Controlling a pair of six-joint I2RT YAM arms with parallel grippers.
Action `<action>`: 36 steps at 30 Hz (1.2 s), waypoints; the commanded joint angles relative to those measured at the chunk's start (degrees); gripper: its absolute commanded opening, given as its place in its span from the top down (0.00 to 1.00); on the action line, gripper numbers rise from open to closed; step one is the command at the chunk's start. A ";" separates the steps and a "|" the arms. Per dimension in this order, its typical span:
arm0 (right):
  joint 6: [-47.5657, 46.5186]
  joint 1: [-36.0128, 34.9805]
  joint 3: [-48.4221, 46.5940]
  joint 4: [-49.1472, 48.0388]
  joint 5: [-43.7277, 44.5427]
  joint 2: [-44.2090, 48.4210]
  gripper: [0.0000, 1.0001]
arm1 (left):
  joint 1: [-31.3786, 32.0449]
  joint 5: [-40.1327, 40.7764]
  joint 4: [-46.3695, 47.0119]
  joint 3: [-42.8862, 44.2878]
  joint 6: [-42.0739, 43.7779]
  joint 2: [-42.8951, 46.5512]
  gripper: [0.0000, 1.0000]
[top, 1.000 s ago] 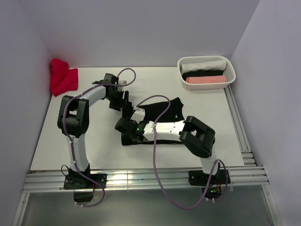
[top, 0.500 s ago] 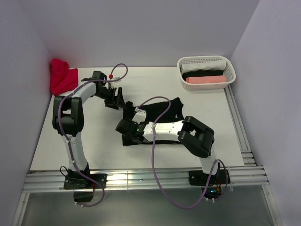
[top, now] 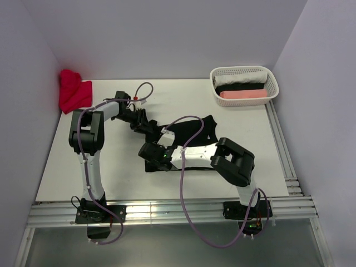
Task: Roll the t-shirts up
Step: Roll the tshirt
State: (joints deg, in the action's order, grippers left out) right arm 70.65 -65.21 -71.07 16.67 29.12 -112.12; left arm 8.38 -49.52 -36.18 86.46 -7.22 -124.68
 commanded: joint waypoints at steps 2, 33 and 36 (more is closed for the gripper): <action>-1.04 0.26 -0.02 9.07 2.69 0.05 0.64 | 1.02 6.69 2.27 0.38 -3.15 1.98 0.73; -8.07 -5.10 -34.23 34.66 11.05 -16.99 0.48 | 5.15 24.20 -6.27 5.92 0.19 2.69 0.87; -8.77 -5.72 -33.96 33.87 9.82 -17.52 0.47 | 5.15 24.99 -6.53 6.18 0.72 2.17 0.87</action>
State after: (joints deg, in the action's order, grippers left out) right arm 62.83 -70.15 -102.94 48.56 39.42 -128.95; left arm 13.80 -29.43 -42.22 90.70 -9.02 -122.28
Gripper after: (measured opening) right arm 0.526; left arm 0.274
